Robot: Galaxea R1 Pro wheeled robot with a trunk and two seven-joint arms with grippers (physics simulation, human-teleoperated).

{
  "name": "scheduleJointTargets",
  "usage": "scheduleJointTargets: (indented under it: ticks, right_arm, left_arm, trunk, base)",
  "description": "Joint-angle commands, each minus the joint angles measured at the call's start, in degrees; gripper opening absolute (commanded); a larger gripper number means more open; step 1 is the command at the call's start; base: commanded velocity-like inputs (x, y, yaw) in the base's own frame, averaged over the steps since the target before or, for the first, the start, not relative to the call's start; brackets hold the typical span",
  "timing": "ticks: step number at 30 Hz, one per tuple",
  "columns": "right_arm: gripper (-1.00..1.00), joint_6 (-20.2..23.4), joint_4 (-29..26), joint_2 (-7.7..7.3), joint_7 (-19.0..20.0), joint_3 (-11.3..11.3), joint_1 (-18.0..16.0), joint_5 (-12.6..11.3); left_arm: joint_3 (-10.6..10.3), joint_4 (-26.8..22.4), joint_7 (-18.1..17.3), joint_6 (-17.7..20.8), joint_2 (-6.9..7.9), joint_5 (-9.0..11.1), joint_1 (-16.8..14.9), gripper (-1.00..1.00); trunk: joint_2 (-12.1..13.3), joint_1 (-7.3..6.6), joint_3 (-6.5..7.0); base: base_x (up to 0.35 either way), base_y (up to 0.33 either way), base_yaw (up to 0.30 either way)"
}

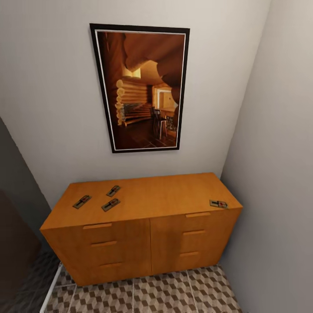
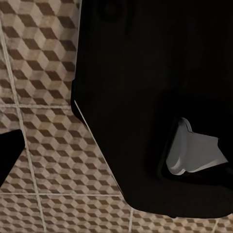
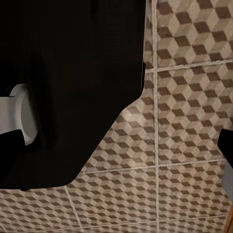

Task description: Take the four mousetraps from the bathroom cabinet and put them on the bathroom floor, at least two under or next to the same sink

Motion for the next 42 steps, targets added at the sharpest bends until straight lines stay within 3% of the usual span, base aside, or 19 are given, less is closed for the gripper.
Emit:
scheduleJointTargets:
  ticks: [1, 26, 42]
  right_arm:
    - [1.00, -0.19, 0.00, -0.01, 0.01, 0.01, -0.01, -0.01]
    - [1.00, -0.19, 0.00, -0.01, 0.01, 0.01, -0.01, -0.01]
    - [1.00, -0.19, 0.00, 0.07, 0.01, 0.01, -0.01, -0.01]
  left_arm:
    - [0.31, -0.03, 0.02, -0.12, -0.04, 0.37, -0.01, 1.00]
    - [0.33, -0.05, 0.03, -0.13, -0.16, 0.32, -0.01, 1.00]
    - [0.34, -0.05, 0.11, -0.13, -1.24, 0.35, -0.01, 1.00]
  trunk:
    - [-0.11, 0.03, -0.19]
    - [-0.11, 0.03, -2.49]
    - [-0.11, 0.03, -3.96]
  base:
    - [0.000, 0.000, 0.000]
    - [0.000, 0.000, 0.000]
    - [0.000, 0.000, 0.000]
